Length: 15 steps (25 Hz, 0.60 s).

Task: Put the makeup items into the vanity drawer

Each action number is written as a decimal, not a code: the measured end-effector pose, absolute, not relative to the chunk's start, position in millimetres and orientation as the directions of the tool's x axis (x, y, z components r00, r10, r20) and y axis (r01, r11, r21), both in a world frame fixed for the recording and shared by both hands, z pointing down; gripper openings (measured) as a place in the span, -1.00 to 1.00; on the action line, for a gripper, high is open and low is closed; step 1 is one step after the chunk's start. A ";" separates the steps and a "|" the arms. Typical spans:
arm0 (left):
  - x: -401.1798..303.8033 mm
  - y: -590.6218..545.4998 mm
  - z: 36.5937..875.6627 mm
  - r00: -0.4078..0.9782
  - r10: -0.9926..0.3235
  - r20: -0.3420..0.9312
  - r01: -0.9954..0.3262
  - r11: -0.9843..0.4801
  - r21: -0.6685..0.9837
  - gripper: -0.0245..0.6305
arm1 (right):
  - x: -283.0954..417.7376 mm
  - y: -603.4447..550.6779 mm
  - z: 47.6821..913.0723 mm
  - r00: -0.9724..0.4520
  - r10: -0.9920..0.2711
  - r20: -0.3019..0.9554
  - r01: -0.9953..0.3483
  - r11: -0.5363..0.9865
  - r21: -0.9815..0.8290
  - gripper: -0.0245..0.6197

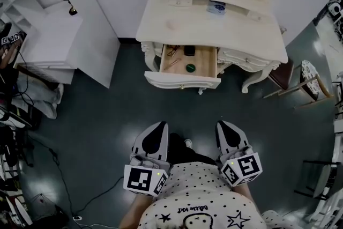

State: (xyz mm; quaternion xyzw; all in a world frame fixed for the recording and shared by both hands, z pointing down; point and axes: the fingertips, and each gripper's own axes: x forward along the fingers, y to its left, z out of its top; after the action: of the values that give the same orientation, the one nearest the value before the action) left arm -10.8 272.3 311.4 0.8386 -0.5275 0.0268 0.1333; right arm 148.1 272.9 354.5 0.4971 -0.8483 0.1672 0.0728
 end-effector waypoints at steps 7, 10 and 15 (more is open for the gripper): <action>-18.6 229.6 317.5 0.483 -0.854 0.194 -0.871 -0.445 0.208 -0.92 | 137.9 238.4 363.5 -0.464 -0.828 0.315 -0.885 0.413 -0.217 -0.93; -28.7 202.0 314.6 0.506 -0.842 0.188 -0.859 -0.470 0.206 -0.92 | 127.4 213.9 359.7 -0.448 -0.837 0.313 -0.893 0.398 -0.212 -0.93; -49.7 153.9 297.9 0.544 -0.821 0.174 -0.837 -0.516 0.183 -0.92 | 108.8 172.6 344.7 -0.408 -0.860 0.306 -0.910 0.357 -0.210 -0.93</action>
State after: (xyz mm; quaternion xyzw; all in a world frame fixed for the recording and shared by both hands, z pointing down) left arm -49.7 153.9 297.9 0.8699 -0.4765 0.0324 0.1232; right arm 108.8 172.6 344.7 0.5394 -0.8206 0.1748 0.0717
